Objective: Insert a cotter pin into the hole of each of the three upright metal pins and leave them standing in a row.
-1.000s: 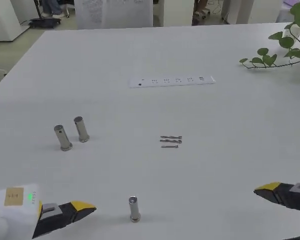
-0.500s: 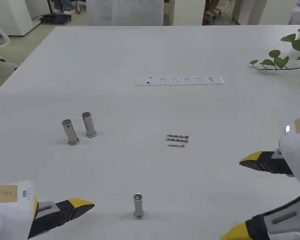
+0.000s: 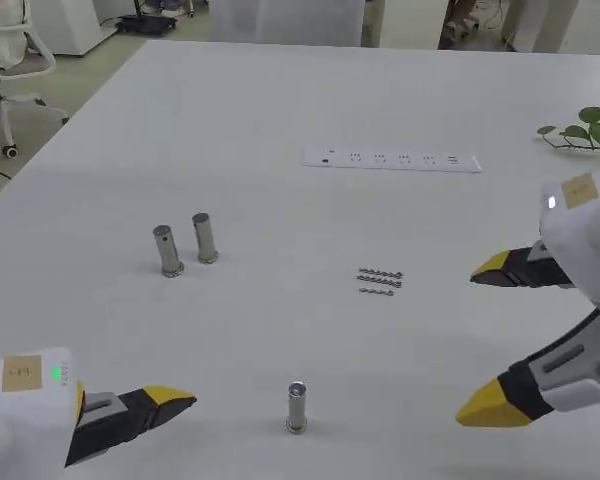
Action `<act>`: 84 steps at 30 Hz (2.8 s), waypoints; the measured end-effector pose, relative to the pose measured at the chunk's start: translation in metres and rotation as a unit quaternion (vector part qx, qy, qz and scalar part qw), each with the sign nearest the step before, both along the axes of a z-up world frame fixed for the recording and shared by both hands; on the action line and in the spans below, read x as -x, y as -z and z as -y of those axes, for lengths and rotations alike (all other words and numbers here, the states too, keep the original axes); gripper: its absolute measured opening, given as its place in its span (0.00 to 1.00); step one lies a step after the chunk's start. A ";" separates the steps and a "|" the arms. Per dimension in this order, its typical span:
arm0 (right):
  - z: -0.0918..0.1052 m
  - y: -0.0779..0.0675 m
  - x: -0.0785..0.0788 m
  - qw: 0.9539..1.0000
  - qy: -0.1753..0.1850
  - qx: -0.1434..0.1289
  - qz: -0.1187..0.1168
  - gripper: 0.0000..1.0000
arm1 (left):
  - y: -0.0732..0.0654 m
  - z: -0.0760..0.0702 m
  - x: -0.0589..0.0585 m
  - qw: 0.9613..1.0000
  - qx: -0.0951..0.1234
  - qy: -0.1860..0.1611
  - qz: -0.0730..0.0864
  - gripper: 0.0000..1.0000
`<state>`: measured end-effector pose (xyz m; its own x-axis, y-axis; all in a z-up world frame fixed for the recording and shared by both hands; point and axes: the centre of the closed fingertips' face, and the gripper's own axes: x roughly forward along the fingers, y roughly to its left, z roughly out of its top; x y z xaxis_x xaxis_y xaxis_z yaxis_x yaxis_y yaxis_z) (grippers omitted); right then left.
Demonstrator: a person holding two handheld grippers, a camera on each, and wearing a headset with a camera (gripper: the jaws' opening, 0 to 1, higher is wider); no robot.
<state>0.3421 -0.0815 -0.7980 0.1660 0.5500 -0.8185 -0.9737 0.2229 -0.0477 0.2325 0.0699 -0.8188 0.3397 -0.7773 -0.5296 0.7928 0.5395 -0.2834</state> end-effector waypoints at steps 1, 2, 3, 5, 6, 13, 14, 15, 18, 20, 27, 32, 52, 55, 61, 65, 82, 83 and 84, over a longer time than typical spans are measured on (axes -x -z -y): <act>-0.003 0.001 -0.001 1.000 -0.005 -0.004 -0.003 0.84 | -0.001 0.000 0.000 1.000 0.001 -0.002 0.000 0.99; -0.004 0.002 -0.002 1.000 -0.006 -0.004 -0.005 0.82 | -0.001 0.000 -0.001 1.000 0.002 -0.003 0.000 0.99; -0.005 0.003 -0.003 1.000 -0.007 -0.003 -0.007 0.82 | -0.002 0.000 -0.001 1.000 0.002 -0.005 -0.001 0.99; -0.008 0.005 -0.006 1.000 -0.018 0.000 -0.007 0.81 | -0.003 -0.001 -0.002 1.000 0.002 -0.007 0.000 0.99; -0.010 0.007 -0.007 1.000 -0.022 0.002 -0.008 0.81 | -0.003 -0.001 -0.002 1.000 0.001 -0.008 -0.001 0.99; -0.021 0.012 -0.018 0.999 -0.027 -0.022 -0.036 0.79 | -0.003 -0.005 -0.005 1.000 -0.020 -0.014 0.009 0.99; -0.021 0.015 -0.020 0.999 -0.027 -0.023 -0.040 0.78 | -0.004 -0.005 -0.005 1.000 -0.023 -0.016 0.013 0.99; -0.021 0.017 -0.021 0.998 -0.028 -0.022 -0.042 0.77 | -0.005 -0.005 -0.005 1.000 -0.022 -0.017 0.013 0.99; -0.022 0.022 -0.027 0.998 -0.029 -0.018 -0.045 0.76 | -0.009 -0.004 -0.006 1.000 -0.015 -0.022 0.013 0.99; -0.022 0.025 -0.030 0.998 -0.033 -0.015 -0.047 0.73 | -0.011 -0.004 -0.006 1.000 -0.013 -0.024 0.014 0.98; -0.026 0.031 -0.047 0.998 -0.047 -0.009 -0.033 0.65 | -0.021 -0.006 -0.012 0.999 -0.011 -0.034 0.028 0.92; -0.031 0.036 -0.058 0.998 -0.045 -0.014 -0.041 0.59 | -0.024 -0.006 -0.011 0.999 -0.015 -0.035 0.033 0.91; -0.043 0.058 -0.083 0.997 -0.071 0.025 -0.021 0.41 | -0.020 -0.009 -0.011 0.998 -0.016 -0.059 0.028 0.75; -0.042 0.069 -0.084 0.996 -0.076 0.038 -0.029 0.38 | -0.019 -0.008 -0.011 0.998 -0.014 -0.060 0.028 0.74; -0.045 0.070 -0.085 0.996 -0.075 0.042 -0.032 0.35 | -0.017 -0.009 -0.010 0.997 -0.018 -0.064 0.026 0.74; -0.044 0.070 -0.084 0.996 -0.072 0.048 -0.032 0.34 | -0.014 -0.009 -0.009 0.997 -0.021 -0.065 0.025 0.73; -0.041 0.069 -0.085 0.996 -0.049 0.065 -0.029 0.18 | -0.017 0.011 -0.016 0.997 0.000 -0.061 0.041 0.66; -0.042 0.070 -0.087 0.997 -0.032 0.070 -0.029 0.15 | -0.017 0.013 -0.017 0.997 0.000 -0.059 0.042 0.66; -0.042 0.070 -0.088 0.997 -0.028 0.073 -0.027 0.13 | -0.017 0.015 -0.018 0.997 -0.001 -0.057 0.043 0.66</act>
<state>0.4302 -0.0392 -0.8678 0.0914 0.4311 -0.8977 -0.9864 0.1632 -0.0220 0.2500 0.0551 -0.8016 0.4710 -0.7297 -0.4957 0.7474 0.6286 -0.2150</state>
